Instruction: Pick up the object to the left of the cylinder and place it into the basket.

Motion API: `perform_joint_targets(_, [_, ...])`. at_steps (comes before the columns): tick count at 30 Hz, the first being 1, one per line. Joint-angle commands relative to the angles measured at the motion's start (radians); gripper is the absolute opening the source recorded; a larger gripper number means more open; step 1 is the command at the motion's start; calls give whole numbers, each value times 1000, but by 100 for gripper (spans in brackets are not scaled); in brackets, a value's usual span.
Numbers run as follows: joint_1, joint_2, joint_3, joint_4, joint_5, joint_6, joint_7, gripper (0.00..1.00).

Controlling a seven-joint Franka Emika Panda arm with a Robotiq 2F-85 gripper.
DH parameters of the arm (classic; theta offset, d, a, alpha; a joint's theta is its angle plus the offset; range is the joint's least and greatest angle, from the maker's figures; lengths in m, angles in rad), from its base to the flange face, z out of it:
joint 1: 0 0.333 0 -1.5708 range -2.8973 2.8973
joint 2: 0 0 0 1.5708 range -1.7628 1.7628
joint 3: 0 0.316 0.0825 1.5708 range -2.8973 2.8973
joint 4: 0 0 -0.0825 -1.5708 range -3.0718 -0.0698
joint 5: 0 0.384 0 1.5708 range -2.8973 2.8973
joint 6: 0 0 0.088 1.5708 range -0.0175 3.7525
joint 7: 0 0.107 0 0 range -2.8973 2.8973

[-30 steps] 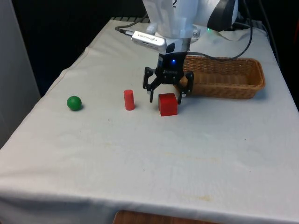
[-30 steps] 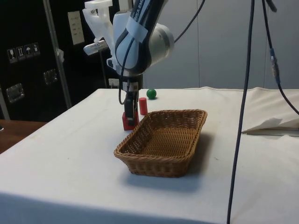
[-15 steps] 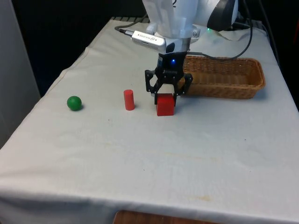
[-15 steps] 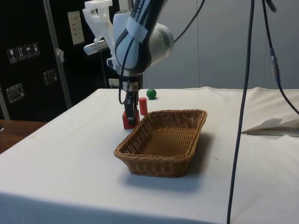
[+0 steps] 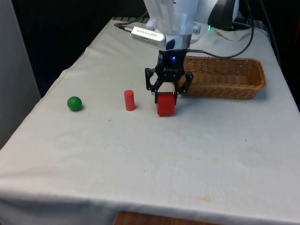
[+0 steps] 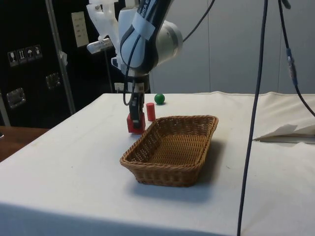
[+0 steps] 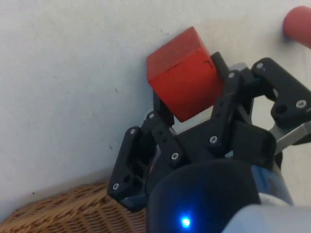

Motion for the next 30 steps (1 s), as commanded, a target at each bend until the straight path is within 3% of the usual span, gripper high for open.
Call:
perform_joint_targets(1, [12, -7, -16, -7, -13, -6, 7, 2])
perform_joint_targets(4, [14, -16, -20, -8, -17, -8, 8, 2])
perform_joint_targets(5, [2, -14, -6, -2, -4, -2, 0, 2])
perform_joint_targets(6, [15, -23, -23, -9, -19, -10, 9, 2])
perform_joint_targets(9, [17, -34, -26, -11, -22, -11, 9, 2])
perform_joint_targets(13, [18, -49, -30, -14, -26, -12, 8, 2])
perform_joint_targets(14, [5, -44, -13, -8, -10, -5, -1, 2])
perform_joint_targets(15, [18, -53, -31, -15, -27, -12, 8, 2])
perform_joint_targets(21, [18, -81, -35, -21, -40, -16, 9, 2])
perform_joint_targets(22, [5, -75, -19, -15, -24, -11, -1, 2])
perform_joint_targets(23, [18, -81, -35, -21, -40, -16, 9, 2])
perform_joint_targets(30, [17, -112, -39, -27, -49, -18, 8, 2])
